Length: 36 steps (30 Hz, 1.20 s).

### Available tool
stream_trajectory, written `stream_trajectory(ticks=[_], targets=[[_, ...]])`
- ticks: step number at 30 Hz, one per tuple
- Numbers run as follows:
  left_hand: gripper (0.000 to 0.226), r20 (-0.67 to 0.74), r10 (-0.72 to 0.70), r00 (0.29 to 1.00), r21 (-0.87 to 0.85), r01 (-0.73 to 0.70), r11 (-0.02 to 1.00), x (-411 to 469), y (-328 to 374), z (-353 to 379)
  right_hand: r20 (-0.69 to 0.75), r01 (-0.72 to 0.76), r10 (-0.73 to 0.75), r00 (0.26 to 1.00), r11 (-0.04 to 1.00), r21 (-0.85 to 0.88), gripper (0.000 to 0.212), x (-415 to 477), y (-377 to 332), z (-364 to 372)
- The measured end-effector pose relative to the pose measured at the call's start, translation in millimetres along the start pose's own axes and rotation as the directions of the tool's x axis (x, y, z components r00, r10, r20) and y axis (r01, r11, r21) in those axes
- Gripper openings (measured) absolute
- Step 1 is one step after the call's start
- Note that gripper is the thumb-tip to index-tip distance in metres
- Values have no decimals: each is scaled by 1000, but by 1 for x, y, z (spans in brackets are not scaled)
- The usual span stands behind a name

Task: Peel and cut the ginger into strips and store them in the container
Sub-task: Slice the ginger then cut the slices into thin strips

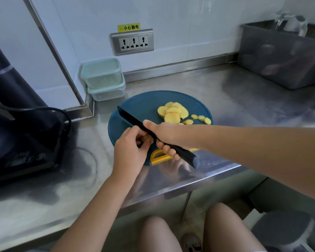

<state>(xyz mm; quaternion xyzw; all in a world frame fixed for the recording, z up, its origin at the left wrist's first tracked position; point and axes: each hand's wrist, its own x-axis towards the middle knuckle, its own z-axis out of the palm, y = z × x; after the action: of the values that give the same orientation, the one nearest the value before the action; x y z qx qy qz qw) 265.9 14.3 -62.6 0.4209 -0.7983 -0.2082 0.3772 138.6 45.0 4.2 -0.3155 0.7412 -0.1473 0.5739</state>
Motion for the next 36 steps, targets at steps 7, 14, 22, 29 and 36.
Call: stream_trajectory(ticks=[7, 14, 22, 29, 36], targets=[[19, 33, -25, 999, -18, 25, 1000, -2, 3, -2, 23, -1, 1, 1000, 1000, 6, 72, -4, 2, -3], [16, 0, -9, 1000, 25, 9, 1000, -5, 9, 0, -107, 10, -20, 994, 995, -95, 69, -13, 2, 2], [21, 11, 9, 1000, 62, -10, 998, -5, 5, 0, -129, 13, -28, 991, 993, -115, 68, -14, -4, 9], [23, 5, -14, 1000, 50, 14, 999, -2, 8, 0, -103, 48, -58, 993, 994, -100, 67, -4, -21, 8], [19, 14, -30, 999, 51, 29, 998, -2, 10, 2, -64, 53, -52, 997, 999, 1, 66, -5, -11, -1]])
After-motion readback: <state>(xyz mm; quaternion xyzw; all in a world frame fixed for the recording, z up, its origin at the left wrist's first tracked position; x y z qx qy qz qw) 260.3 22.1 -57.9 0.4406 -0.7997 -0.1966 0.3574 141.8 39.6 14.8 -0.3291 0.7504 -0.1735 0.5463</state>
